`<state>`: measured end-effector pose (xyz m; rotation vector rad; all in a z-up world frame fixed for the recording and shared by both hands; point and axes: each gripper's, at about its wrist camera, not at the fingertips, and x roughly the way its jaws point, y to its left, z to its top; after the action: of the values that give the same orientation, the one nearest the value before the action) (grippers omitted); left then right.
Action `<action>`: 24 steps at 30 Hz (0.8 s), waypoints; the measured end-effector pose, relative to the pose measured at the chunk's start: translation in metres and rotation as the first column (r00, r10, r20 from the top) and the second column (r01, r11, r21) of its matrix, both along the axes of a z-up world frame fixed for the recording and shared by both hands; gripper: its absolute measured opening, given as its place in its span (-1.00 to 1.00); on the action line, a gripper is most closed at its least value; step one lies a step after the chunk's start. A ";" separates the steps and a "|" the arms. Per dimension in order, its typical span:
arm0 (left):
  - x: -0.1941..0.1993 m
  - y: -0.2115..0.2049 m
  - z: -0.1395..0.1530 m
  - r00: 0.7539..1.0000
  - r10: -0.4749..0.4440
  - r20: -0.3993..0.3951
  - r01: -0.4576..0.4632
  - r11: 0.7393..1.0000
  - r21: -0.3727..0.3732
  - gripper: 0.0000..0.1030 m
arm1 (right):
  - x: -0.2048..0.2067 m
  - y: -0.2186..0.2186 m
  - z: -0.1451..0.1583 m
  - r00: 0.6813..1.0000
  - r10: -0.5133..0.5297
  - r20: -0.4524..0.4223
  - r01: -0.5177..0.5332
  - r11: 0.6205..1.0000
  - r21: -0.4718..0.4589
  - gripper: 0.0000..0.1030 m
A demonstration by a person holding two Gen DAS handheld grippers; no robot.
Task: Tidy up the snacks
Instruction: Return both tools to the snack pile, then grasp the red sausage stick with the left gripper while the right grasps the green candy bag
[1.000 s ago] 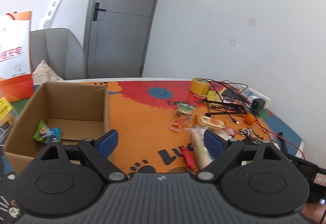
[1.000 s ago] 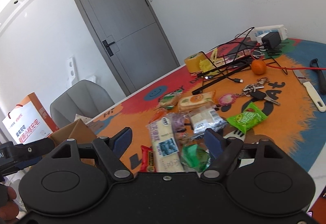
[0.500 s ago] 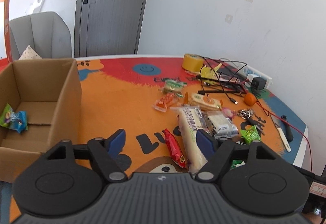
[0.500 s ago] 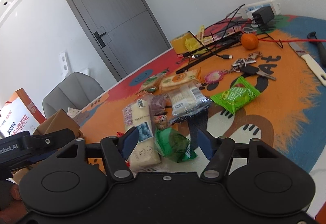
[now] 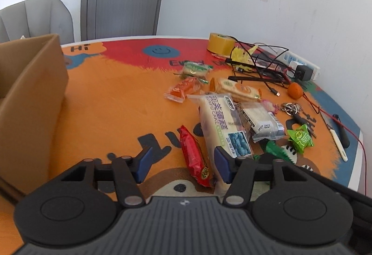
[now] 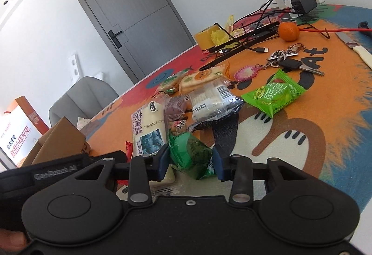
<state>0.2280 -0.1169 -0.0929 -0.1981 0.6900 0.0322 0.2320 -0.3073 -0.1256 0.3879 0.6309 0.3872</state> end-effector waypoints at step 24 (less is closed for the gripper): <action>-0.010 0.006 0.004 1.000 -0.012 0.023 0.012 1.000 0.007 -0.71 | -0.006 0.004 0.017 1.000 -0.006 0.029 0.005 1.000 0.025 -0.26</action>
<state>0.2182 -0.1108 -0.0893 -0.1877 0.6678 0.0206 0.2264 -0.3036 -0.1090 0.4064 0.5968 0.3952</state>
